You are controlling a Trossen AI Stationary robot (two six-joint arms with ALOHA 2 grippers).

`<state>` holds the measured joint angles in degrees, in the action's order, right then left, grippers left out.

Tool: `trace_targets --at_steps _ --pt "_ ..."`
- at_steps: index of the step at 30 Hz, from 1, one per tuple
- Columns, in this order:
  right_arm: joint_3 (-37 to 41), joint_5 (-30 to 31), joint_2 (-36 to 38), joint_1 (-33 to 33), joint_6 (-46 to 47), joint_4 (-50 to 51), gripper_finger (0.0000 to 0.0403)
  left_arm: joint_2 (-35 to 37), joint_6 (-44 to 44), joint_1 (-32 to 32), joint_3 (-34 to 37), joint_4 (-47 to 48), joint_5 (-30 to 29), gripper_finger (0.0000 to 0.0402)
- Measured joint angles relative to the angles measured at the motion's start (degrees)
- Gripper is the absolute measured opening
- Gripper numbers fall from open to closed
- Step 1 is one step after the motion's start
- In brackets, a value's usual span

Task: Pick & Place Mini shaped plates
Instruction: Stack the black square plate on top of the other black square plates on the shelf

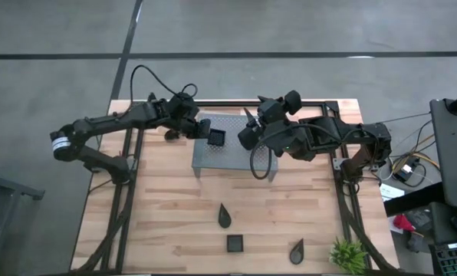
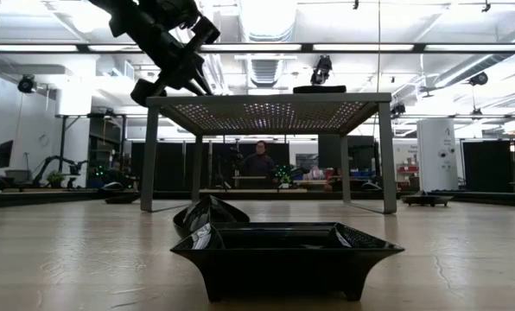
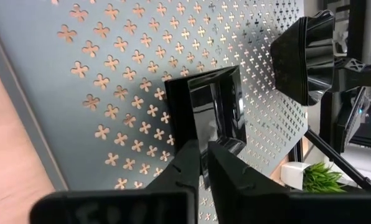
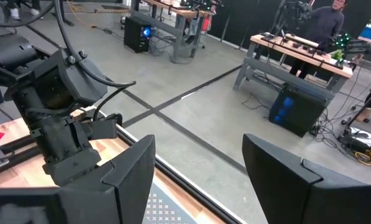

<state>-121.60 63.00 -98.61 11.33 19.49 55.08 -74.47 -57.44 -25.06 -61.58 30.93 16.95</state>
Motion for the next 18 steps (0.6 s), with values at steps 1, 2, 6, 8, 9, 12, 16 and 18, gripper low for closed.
trace_targets --at_steps 1,2,6,8,9,12,16,18 --pt "0.0 0.0 0.0 0.0 0.0 -0.01 0.0235 0.04 -0.07 0.02 0.0 -0.02 0.0 0.0031" --pt "0.0 0.02 0.0 0.0 0.0 -0.01 0.0236 0.04 -0.14 0.02 0.0 -0.02 0.02 0.0036" --pt "0.0 0.01 0.0 0.0 0.0 -0.01 0.0242 0.43 -0.1 0.02 0.0 -0.03 0.02 0.0059" --pt "0.0 0.0 0.0 0.0 0.0 0.0 0.0244 0.66 -0.05 0.02 0.0 -0.04 0.04 0.0071" --pt "0.0 0.01 0.0 0.0 0.02 0.03 0.0244 0.73 0.3 0.02 0.0 -0.04 0.04 0.0077" --pt "0.0 -0.02 0.0 0.02 0.02 0.05 0.0242 1.44 0.79 0.02 0.0 -0.03 0.38 0.0093" --pt "0.0 -0.27 -0.01 0.13 1.45 0.34 0.0236 2.97 1.0 0.02 0.0 -0.04 0.76 0.0109" --pt "0.0 -1.67 -0.02 0.38 3.94 1.44 0.0234 4.15 1.72 0.02 0.0 -0.17 0.82 0.0112"
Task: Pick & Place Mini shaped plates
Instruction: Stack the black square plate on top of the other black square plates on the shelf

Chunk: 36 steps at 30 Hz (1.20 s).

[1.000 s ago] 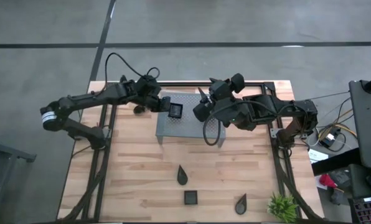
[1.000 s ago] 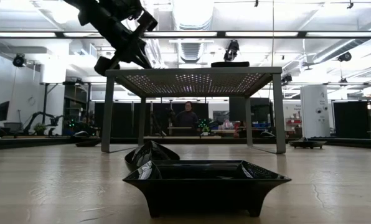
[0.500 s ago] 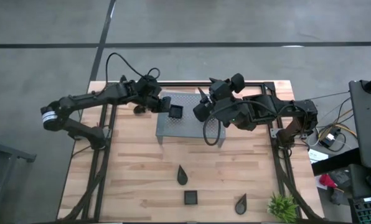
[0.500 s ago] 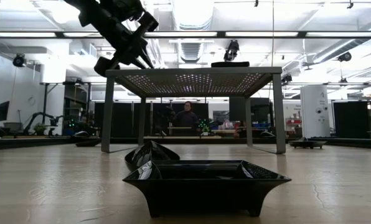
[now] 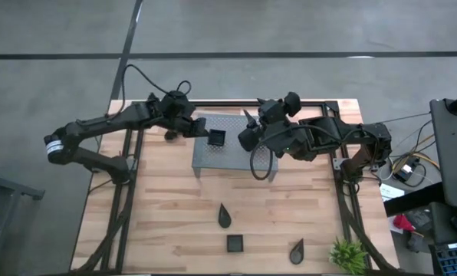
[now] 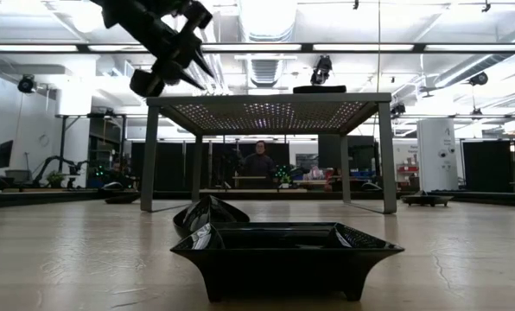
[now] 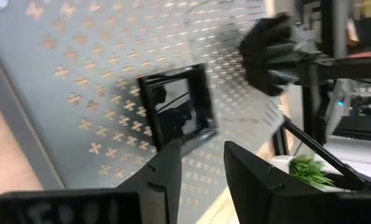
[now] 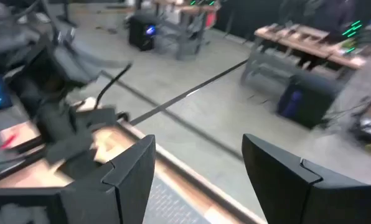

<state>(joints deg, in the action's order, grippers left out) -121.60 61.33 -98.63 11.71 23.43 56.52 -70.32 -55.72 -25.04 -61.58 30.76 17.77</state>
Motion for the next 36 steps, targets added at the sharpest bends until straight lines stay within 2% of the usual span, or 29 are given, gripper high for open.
trace_targets --at_steps 9,22,36 --pt "2.32 -17.25 -1.09 0.29 17.81 7.57 0.0235 6.17 5.01 0.31 0.0 -1.16 0.5 0.0111" --pt "13.33 -42.35 -0.98 5.49 40.86 6.83 0.022 13.85 11.94 0.63 0.0 -7.27 0.63 0.0106" --pt "30.87 -52.29 -0.98 14.01 70.96 -11.12 0.0219 16.85 17.55 2.93 0.0 -14.27 0.63 0.0104"
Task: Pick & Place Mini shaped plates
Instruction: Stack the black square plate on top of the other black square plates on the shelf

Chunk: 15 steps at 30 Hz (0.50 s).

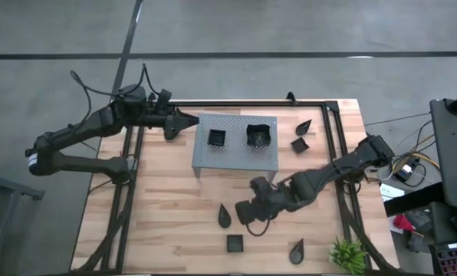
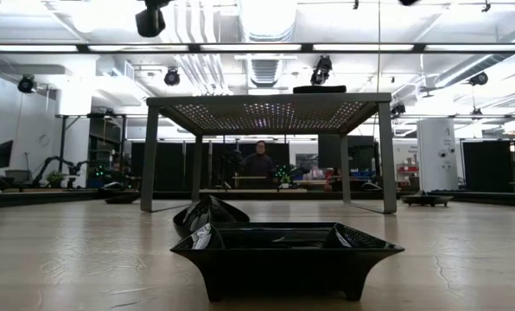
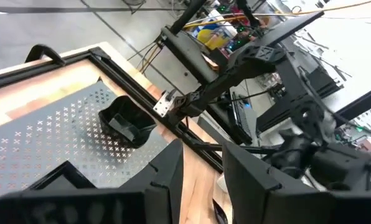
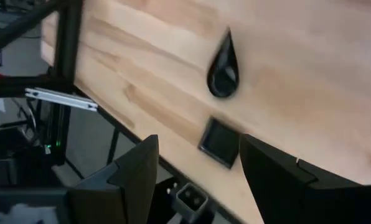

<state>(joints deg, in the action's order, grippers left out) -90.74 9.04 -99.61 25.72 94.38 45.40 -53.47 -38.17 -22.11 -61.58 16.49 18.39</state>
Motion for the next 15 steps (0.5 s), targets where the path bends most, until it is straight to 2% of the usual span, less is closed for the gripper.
trace_targets --at_steps 9,15 --pt "7.59 -0.55 0.02 4.31 10.87 -3.36 0.0219 0.17 -3.86 0.34 0.0 -4.89 -0.04 0.0104" --pt "14.1 1.45 0.02 6.5 14.46 -15.92 0.0219 0.15 -6.01 0.64 0.0 -7.44 -0.02 0.0104"
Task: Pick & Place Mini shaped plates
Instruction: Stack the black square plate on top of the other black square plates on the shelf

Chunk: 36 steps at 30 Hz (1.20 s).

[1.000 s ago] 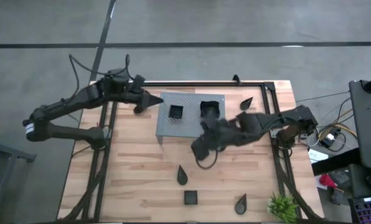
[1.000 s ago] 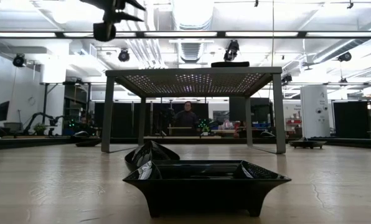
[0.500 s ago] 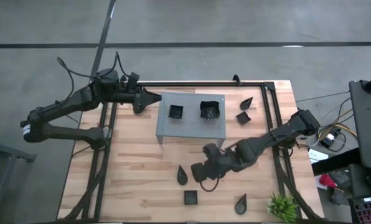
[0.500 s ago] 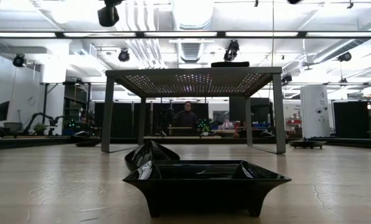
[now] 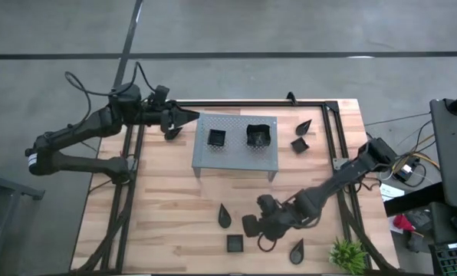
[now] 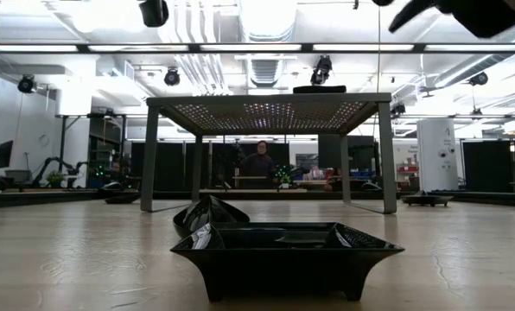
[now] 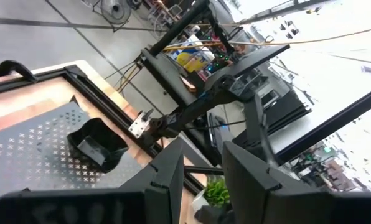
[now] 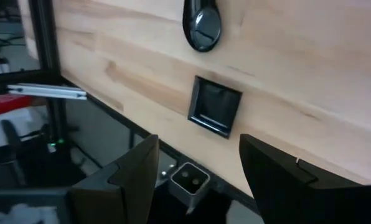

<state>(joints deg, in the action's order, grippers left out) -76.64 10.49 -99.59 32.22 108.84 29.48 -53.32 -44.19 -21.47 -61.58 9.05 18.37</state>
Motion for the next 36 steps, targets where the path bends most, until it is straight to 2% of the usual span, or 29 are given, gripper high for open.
trace_targets --at_steps 6,13,17,22,30,36 --pt "6.15 1.99 0.0 1.29 1.42 -9.16 0.0219 0.0 1.19 0.36 0.0 -0.58 1.95 0.0104" --pt "7.57 2.33 -3.13 1.8 2.41 -13.53 0.0219 0.05 1.79 0.36 0.0 -0.54 4.86 0.0104" --pt "5.57 -0.27 -7.97 1.98 2.55 -16.18 0.0219 0.44 1.6 0.39 0.0 -0.66 6.31 0.0104" --pt "2.59 0.02 -11.79 2.17 6.31 -16.44 0.0219 1.16 2.13 0.39 0.0 -0.83 6.65 0.0104" --pt "-4.69 -0.51 -20.17 2.17 5.98 -15.83 0.0219 1.34 2.08 0.39 0.0 -0.96 7.81 0.0104" --pt "-8.17 -1.28 -19.99 2.28 5.16 -6.96 0.0219 1.7 2.12 0.39 0.0 -0.98 8.18 0.0104"
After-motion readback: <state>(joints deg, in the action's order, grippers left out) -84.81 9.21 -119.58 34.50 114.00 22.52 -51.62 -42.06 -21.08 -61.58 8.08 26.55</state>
